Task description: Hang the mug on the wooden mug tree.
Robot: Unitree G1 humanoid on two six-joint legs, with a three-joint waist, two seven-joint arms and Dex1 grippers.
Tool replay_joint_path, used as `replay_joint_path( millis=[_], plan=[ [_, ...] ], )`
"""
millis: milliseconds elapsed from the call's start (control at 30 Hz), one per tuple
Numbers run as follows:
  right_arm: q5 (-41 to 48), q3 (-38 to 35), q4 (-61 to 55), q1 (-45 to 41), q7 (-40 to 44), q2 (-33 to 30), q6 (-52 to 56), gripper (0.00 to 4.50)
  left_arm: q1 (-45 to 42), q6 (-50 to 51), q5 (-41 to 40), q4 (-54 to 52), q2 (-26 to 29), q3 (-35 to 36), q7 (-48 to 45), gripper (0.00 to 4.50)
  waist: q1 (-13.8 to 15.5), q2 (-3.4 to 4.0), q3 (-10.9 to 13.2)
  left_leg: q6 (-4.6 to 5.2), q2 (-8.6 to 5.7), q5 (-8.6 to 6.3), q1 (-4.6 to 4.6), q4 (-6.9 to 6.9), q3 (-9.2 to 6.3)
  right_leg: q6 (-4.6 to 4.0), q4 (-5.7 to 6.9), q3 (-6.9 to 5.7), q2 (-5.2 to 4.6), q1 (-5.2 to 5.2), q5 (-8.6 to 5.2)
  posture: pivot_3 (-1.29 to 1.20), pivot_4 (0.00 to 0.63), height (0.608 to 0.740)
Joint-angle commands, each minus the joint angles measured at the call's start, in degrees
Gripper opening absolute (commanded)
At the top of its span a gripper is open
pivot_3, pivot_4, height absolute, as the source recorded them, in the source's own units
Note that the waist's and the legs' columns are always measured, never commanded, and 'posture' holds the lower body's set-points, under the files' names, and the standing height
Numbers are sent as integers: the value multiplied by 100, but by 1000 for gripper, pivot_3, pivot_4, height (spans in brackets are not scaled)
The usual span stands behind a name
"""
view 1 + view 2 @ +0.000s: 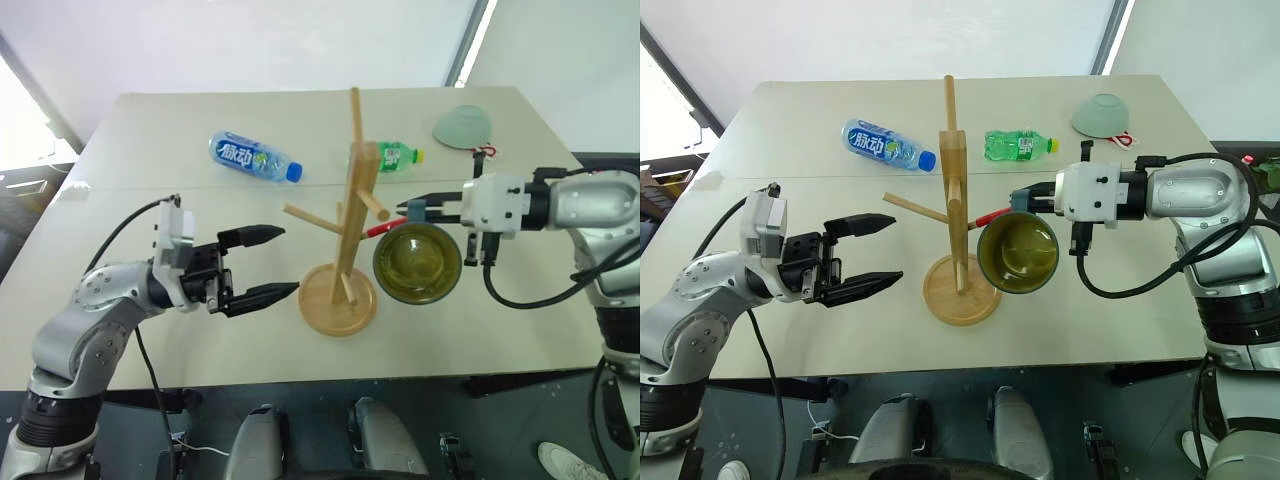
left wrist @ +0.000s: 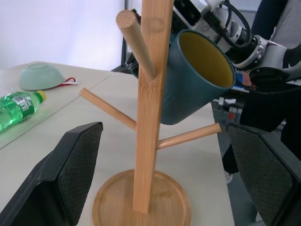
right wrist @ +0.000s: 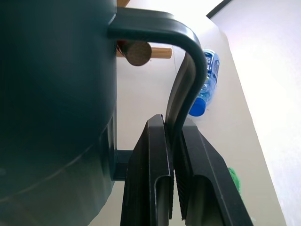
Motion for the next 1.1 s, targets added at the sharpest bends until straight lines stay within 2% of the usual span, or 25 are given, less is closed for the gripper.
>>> replay_joint_path(
  millis=[33,100,133,267,600,733,900,1100],
  plan=[
    [24,-51,2,-248,53,24,-86,698,-109,22,-29,-207,-14,-32,60,4500,2,0,0,0,0,0,0,0,0,0,0,0,0,0,0,0,150,740],
    [12,-35,22,-293,64,42,-121,1423,-119,19,-20,-220,-33,-51,82,4500,2,0,0,0,0,0,0,0,0,0,1,0,0,0,0,0,150,740],
    [-1,-30,33,-312,67,47,-147,2036,-125,18,-14,-221,-41,-58,89,4500,2,0,0,0,0,0,0,0,0,0,1,0,0,0,0,0,150,740],
    [-46,-42,33,-359,63,27,-197,4033,-129,-14,20,-203,-69,-99,101,4500,3,0,0,0,0,0,0,0,0,0,0,0,-1,0,0,0,150,740],
    [-52,-389,-26,-292,-96,-221,-42,4033,-110,-222,221,-17,-148,-169,9,4500,5,0,0,0,0,0,0,0,0,0,0,0,-2,0,0,0,150,740],
    [274,-995,-104,310,-380,-364,583,4033,59,-290,458,155,-213,-27,299,4500,28,-1,0,0,0,0,-1,0,-2,-1,-2,-1,-3,2,0,0,150,740],
    [1016,-2014,-212,1569,-1363,407,1369,4033,407,-556,1103,599,-546,212,1239,4500,13,-4,-2,0,1,0,3,0,-7,0,-9,0,-8,14,0,0,150,740],
    [1033,-2263,-280,2789,-2338,1564,1218,4033,802,-1098,1839,1178,-1167,456,2299,4500,5,1,-1,0,3,0,9,0,-8,1,1,0,-5,16,1,0,150,740]
  ],
)
